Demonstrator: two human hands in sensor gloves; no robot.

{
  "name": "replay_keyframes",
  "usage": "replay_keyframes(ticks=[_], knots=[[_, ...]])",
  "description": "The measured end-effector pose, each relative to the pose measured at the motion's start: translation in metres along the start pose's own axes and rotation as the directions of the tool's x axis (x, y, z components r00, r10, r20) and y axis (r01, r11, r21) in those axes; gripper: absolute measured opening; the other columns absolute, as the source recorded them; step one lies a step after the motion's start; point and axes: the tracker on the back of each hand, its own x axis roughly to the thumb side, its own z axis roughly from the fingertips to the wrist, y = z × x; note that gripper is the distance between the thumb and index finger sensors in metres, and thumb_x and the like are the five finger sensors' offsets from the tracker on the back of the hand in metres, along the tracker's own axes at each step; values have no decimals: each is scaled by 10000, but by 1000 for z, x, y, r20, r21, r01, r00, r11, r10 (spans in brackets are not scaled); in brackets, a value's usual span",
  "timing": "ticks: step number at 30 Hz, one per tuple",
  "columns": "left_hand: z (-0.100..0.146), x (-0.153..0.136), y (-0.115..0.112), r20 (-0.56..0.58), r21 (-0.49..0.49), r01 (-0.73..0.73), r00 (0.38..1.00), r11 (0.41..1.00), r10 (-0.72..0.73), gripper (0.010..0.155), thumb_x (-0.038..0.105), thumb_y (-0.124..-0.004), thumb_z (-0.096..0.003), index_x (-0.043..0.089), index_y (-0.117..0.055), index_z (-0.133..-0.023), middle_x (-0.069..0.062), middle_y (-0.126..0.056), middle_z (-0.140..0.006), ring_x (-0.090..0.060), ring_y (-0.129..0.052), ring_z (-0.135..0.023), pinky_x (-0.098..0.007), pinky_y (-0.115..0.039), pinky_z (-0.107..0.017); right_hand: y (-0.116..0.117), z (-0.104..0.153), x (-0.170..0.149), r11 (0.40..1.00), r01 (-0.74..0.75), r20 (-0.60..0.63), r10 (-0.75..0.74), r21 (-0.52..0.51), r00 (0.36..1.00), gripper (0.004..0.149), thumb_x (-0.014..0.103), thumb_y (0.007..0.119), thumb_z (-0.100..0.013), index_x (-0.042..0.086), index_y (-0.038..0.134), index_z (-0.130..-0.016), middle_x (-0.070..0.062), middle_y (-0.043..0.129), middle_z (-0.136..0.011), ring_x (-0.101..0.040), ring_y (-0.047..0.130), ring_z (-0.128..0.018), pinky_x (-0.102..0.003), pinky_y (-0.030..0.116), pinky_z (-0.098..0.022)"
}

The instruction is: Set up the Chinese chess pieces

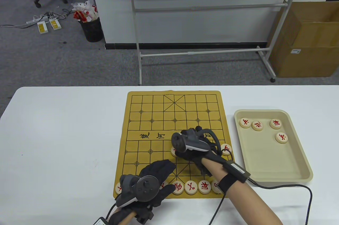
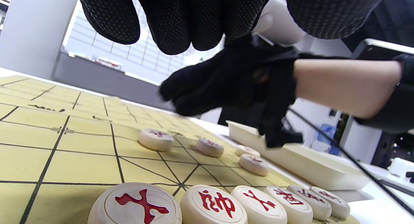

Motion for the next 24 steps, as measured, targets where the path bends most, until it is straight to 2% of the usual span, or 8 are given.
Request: replay_keyframes(ticks=[4,6,9,12,17,21,24], knots=[[0,2,-1,5,-1,5,1000,1000,-4,750,566,-719,-374,280,-563,-1049,-10,-645,-1121,-255,-718,-1038,-542,-670,-738,-36,21,-85,996,47,-215,-61,-70,975,784,543,778,-427,218,562,-1106,-130,653,-1130,-382,748,-998,-656,509,-770],[0,3,-1,7,-5,3,1000,1000,-3,750,566,-719,-374,280,-562,-1050,-10,-644,-1123,-257,-716,-1040,-544,-668,-739,-45,35,-135,998,58,-307,-66,-38,949,848,576,776,-423,224,486,-1138,-141,579,-1170,-407,714,-1023,-663,506,-770],[-1,5,-4,11,-15,3,1000,1000,-2,751,564,-721,-373,279,-562,-1050,-12,-644,-1123,-257,-716,-1040,-544,-667,-739,-44,54,-193,994,80,-435,-40,74,900,946,634,764,-413,238,363,-1172,-161,467,-1218,-441,643,-1072,-668,496,-775],[-2,5,-7,21,-34,8,1000,999,-8,754,568,-722,-372,282,-561,-1050,-9,-643,-1124,-254,-714,-1041,-544,-666,-741,-28,73,-239,984,109,-538,-15,144,843,983,643,787,-400,239,341,-1177,-159,445,-1227,-442,615,-1090,-667,493,-777],[-2,5,-7,18,-33,4,1000,999,-3,754,569,-722,-371,283,-561,-1050,-8,-642,-1124,-254,-712,-1043,-544,-665,-742,18,86,-272,973,159,-633,-18,167,774,890,576,817,-413,202,472,-1143,-125,551,-1189,-400,675,-1065,-630,541,-769],[-2,6,-8,20,-36,7,1000,999,-6,754,569,-721,-371,282,-562,-1049,-8,-645,-1122,-252,-717,-1040,-543,-668,-740,49,80,-274,973,123,-652,37,198,757,858,563,800,-424,200,484,-1135,-130,545,-1191,-398,679,-1058,-610,560,-764],[-2,7,-9,22,-40,6,1000,999,-5,753,570,-721,-371,283,-563,-1049,-9,-646,-1122,-255,-717,-1039,-544,-668,-739,63,73,-271,966,64,-646,117,249,754,844,550,780,-437,196,467,-1137,-153,553,-1182,-380,687,-1063,-595,553,-770]])
